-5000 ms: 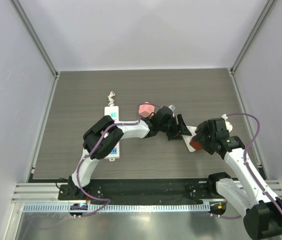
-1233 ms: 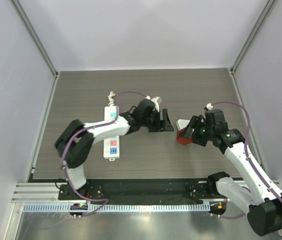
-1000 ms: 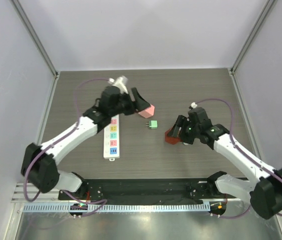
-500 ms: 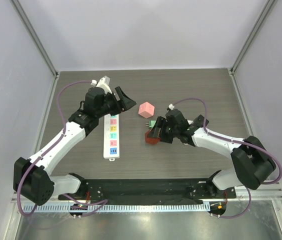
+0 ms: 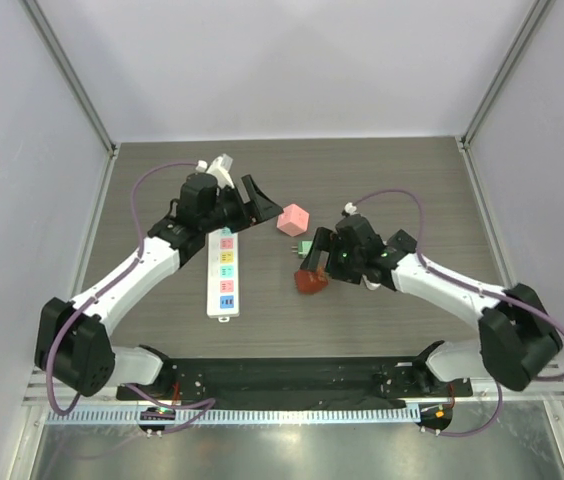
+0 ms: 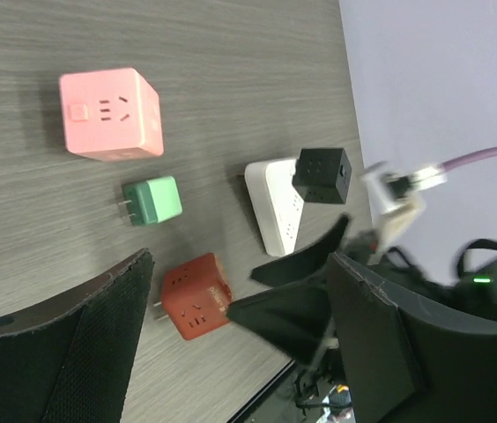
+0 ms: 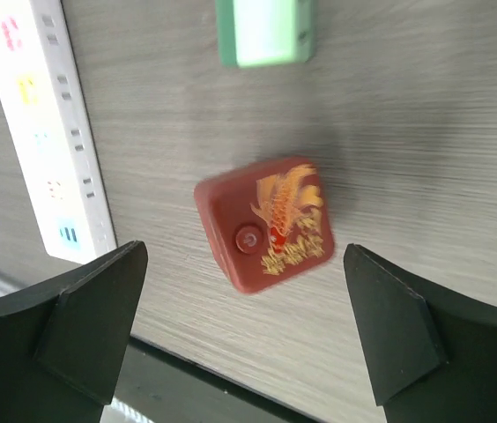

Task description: Pull the plug off the socket

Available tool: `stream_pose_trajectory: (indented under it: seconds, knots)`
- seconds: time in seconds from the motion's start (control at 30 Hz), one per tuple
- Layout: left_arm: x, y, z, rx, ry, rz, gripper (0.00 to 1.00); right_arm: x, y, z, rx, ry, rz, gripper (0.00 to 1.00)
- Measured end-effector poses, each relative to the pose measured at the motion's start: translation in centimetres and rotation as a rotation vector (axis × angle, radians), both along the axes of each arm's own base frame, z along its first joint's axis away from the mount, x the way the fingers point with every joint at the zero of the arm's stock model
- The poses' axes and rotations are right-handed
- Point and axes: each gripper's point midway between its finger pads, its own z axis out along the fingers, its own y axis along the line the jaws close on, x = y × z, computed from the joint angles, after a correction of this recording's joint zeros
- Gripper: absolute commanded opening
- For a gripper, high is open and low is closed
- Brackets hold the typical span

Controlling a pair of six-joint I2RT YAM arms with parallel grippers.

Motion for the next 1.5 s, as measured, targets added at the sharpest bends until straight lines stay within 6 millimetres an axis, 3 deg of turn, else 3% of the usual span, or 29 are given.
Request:
stream_pose_trajectory:
  seconds: [0.13, 0.3, 0.4, 0.6, 0.8, 1.1, 1.27, 1.5]
  knots:
    - [-0.7, -2.8, -1.7, -0.003, 0.029, -0.086, 0.81, 1.0, -4.1, 4.2, -0.051, -0.088, -0.11, 1.0]
    - [-2.6, -9.6, -5.1, 0.011, 0.084, -0.255, 0.83, 2.3, -13.5, 8.8, -0.148, -0.177, -0.377, 1.0]
    - [-4.1, -13.9, -7.5, 0.024, 0.117, -0.345, 0.86, 1.3, -18.1, 9.2, -0.239, -0.167, -0.49, 1.0]
    - [-5.9, -19.3, -11.3, 0.041, 0.172, -0.433, 0.84, -0.6, -22.1, 7.3, -0.336, -0.059, -0.561, 1.0]
    - [-6.3, -21.5, -14.4, 0.056, 0.231, -0.436, 0.85, -0.8, -23.6, 6.3, -0.347, -0.003, -0.594, 1.0]
    - [-5.3, -22.7, -17.0, 0.074, 0.266, -0.398, 0.84, 1.0, -22.5, 4.0, -0.283, 0.036, -0.56, 1.0]
    - [-4.4, -23.6, -17.4, 0.068, 0.262, -0.391, 0.82, 2.1, -22.1, 3.2, -0.262, 0.029, -0.555, 0.99]
    - [-3.8, -24.3, -18.0, 0.067, 0.26, -0.39, 0.65, 3.8, -22.1, 1.9, -0.25, 0.015, -0.569, 0.88]
